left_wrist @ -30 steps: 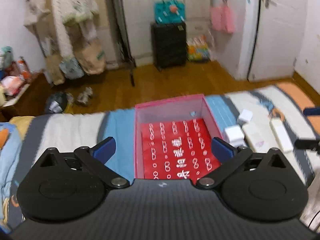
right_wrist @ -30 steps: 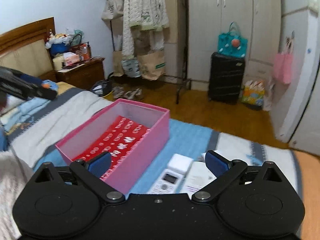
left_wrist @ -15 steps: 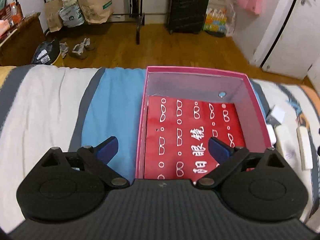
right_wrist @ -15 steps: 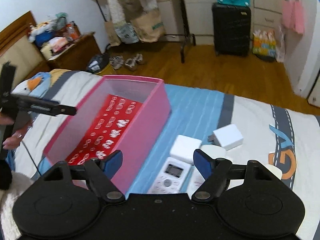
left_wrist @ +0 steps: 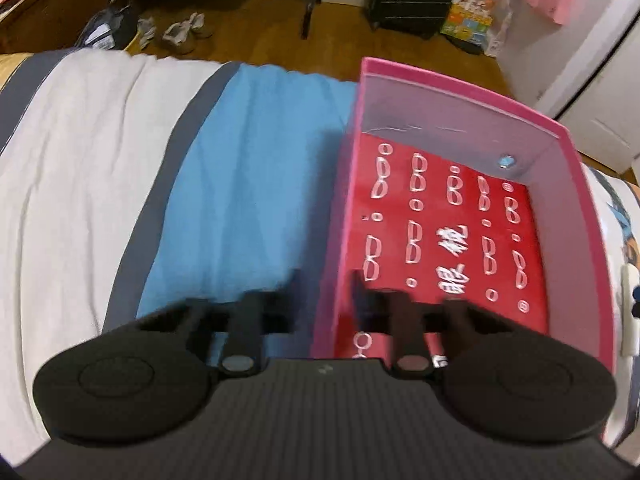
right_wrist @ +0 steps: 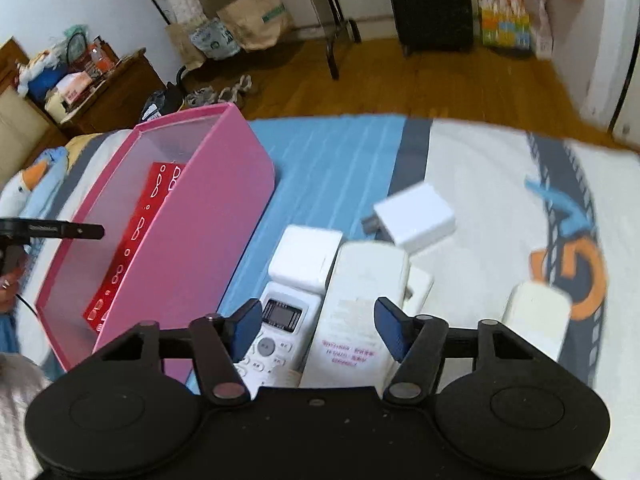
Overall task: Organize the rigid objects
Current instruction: 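Move the left tool over the pink box while the right tool approaches the remotes, then close the right gripper on the cream remote beside the TCL remote, then carry the cream remote with the right gripper into the pink box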
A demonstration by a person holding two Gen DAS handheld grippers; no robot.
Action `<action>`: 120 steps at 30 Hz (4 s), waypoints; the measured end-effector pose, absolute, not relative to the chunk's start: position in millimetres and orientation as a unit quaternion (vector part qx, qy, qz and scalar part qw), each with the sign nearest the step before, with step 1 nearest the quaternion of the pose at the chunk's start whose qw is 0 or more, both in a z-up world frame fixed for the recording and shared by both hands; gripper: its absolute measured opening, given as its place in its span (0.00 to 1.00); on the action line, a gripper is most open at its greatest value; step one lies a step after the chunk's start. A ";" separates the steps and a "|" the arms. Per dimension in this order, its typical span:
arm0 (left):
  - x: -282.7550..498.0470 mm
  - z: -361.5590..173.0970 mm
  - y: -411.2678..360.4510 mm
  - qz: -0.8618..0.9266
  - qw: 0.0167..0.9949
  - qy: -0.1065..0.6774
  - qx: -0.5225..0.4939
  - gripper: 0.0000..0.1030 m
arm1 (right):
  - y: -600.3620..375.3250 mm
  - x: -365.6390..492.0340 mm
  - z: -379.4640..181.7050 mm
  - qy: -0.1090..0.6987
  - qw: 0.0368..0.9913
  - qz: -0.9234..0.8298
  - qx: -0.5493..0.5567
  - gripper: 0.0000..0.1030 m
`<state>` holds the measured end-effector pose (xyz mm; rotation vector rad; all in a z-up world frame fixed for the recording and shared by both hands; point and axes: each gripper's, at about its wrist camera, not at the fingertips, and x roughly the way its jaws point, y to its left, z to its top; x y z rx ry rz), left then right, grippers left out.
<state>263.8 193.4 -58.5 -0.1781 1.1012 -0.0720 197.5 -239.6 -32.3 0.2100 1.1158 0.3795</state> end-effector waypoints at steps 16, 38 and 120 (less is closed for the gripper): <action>270.6 -68.6 188.3 -0.022 0.835 0.541 -0.099 0.05 | -249.7 210.3 -59.9 0.551 0.809 0.149 0.142 0.37; 254.2 -65.5 170.2 0.010 0.845 0.533 -0.035 0.06 | -248.7 212.8 -87.3 0.576 0.804 0.093 0.116 0.61; 245.7 -57.9 203.1 -0.029 0.833 0.535 -0.140 0.07 | 18.3 159.7 -22.5 0.423 0.843 0.254 -0.215 0.20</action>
